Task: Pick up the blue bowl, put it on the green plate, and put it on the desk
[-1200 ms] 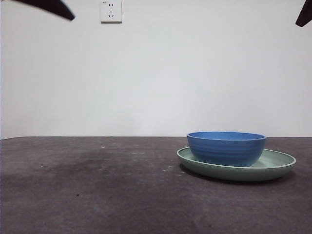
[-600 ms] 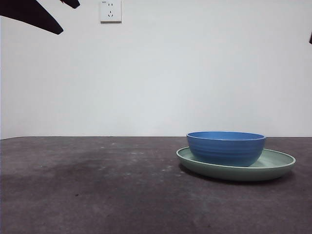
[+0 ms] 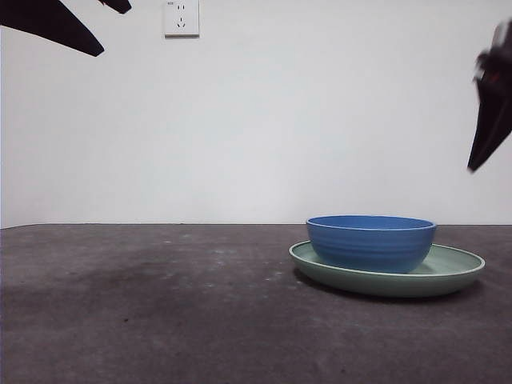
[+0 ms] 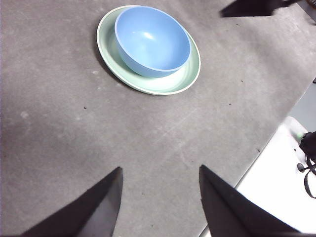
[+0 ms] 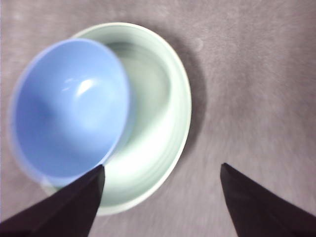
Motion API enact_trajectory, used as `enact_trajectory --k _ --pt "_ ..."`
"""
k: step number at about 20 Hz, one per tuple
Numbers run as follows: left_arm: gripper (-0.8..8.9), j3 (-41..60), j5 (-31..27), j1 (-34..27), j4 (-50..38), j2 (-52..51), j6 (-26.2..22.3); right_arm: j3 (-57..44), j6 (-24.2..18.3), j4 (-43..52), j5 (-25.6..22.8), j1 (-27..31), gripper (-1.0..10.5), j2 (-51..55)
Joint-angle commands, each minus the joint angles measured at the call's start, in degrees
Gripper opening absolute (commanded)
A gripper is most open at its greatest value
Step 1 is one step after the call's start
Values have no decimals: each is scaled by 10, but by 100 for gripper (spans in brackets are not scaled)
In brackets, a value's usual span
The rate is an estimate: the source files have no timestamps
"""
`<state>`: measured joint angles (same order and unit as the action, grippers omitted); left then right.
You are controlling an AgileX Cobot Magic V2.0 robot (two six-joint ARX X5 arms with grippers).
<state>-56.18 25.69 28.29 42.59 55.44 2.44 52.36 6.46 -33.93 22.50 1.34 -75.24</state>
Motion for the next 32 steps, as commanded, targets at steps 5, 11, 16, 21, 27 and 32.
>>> enact_trajectory --k 5,11,16,21,27,32 --pt "249 -4 4 3 -6 3 -9 9 11 84 13 0 304 -129" --pt "249 -4 4 3 -6 3 -9 9 20 143 32 -1 204 -203" --pt "249 -4 4 3 -6 3 -9 9 20 161 36 -1 85 -225" --pt "249 -4 3 3 -6 3 -9 9 31 175 37 0 9 -225" --pt "249 -4 3 3 -5 3 -9 9 47 179 70 0 9 -192" --pt "249 -4 3 3 -6 3 -9 9 72 181 96 -11 9 -144"
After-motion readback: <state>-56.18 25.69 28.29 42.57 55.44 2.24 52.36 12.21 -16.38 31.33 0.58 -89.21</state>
